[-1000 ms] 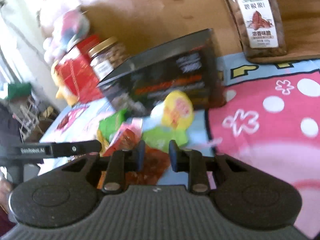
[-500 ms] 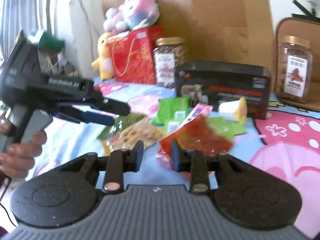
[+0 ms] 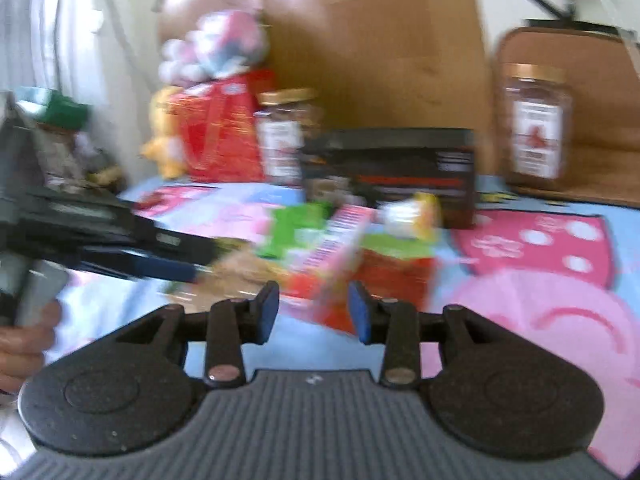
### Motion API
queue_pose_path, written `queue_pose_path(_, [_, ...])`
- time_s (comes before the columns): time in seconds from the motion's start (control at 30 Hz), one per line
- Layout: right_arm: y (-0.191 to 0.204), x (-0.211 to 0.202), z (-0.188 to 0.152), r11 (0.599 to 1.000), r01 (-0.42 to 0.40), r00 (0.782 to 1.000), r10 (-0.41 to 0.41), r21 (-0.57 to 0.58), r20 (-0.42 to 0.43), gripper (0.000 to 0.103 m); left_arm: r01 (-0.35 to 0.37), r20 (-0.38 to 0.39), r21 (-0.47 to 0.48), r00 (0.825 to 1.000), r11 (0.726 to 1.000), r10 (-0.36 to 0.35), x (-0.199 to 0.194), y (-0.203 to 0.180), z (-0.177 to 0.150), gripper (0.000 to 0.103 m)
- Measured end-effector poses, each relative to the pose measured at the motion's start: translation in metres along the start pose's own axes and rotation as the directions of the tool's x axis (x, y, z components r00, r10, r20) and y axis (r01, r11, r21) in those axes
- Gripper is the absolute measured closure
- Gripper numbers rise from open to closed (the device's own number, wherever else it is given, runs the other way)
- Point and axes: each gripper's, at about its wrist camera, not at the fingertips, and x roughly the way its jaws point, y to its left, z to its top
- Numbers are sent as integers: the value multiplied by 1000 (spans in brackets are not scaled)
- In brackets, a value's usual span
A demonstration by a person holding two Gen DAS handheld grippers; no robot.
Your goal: Organize snacks
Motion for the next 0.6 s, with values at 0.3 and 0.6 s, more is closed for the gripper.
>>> queue_pose_path(0.3, [-6,49,4,999,21,993,-17,35,-113,71,11,7,-24,1000,1000,-11,-7,2,3,37])
queue_pose_path(0.6, [-20,-55,-19,967,73,990,-100,-245,-97,72,54,-59,42,997,998,-52,17,-22,-1,37])
